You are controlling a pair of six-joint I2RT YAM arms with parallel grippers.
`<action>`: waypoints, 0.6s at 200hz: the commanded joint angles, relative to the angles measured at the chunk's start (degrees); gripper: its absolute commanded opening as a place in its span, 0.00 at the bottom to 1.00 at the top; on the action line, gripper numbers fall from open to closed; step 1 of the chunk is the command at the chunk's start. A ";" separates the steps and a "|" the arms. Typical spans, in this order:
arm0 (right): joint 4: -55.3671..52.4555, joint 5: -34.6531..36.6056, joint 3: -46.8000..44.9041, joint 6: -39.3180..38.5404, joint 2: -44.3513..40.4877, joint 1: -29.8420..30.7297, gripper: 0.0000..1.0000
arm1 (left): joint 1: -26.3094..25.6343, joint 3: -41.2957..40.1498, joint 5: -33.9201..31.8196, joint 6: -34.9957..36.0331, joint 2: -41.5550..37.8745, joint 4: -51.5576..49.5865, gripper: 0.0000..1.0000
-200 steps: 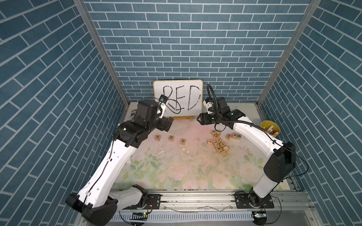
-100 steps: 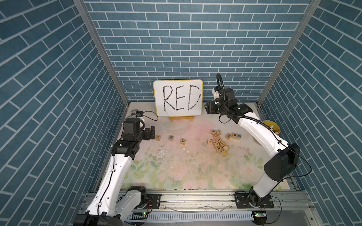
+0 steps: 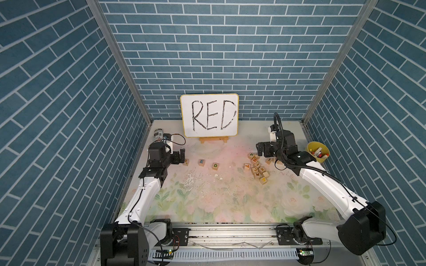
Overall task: Assemble the uppercase word "red" with letter blocks
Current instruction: Reset both arms
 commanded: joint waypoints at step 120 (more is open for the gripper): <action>24.64 9.67 -26.75 2.20 -18.58 -5.23 0.99 | -4.69 -10.84 -3.48 7.87 9.88 26.29 0.99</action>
